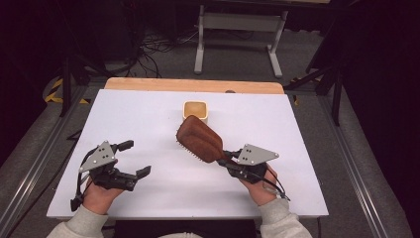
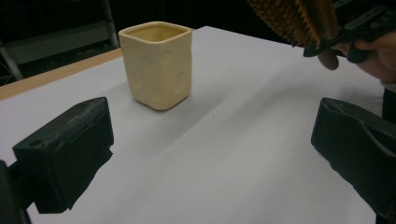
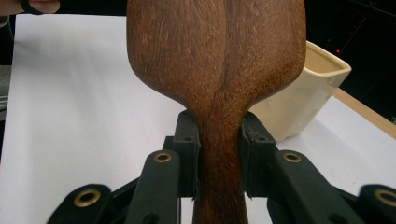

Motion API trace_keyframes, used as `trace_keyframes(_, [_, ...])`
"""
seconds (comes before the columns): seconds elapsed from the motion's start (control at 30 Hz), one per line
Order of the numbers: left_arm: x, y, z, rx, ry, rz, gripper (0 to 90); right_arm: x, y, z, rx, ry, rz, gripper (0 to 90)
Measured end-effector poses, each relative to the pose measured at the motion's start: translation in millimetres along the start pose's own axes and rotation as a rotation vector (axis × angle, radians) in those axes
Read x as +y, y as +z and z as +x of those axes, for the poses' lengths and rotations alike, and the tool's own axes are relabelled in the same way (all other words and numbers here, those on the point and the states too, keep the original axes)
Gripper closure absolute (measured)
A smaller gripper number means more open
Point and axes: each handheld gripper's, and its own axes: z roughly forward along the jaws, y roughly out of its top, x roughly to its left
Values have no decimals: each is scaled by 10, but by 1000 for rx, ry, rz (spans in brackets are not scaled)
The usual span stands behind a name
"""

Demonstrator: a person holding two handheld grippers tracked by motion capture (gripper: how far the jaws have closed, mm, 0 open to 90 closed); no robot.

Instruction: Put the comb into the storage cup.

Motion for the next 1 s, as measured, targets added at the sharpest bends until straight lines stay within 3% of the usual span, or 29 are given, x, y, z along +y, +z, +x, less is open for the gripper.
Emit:
trace_keyframes(0.1, [74,36,-17,-26,-12,-14,0,-7,52,50,6,-6,1,721])
trace_keyframes(0.27, [148,87,-29,-34,-10,-13,0,-18,99,84,7,-10,6,721])
trace_keyframes(0.53, [276,209,-93,-34,23,6,0,-32,125,114,-4,-17,-1,721])
trace_keyframes(0.77, [373,397,-148,-77,-8,49,0,-40,125,124,-19,-18,-7,721])
trace_keyframes(0.87, [410,460,-177,-69,-16,72,5,-42,125,126,-21,-22,-9,721])
trace_keyframes(0.9, [445,532,-192,-77,-20,101,4,-43,124,130,-25,-26,-10,721])
trace_keyframes(1.0, [463,592,-200,-104,-40,101,4,-46,123,128,-23,-27,-12,721])
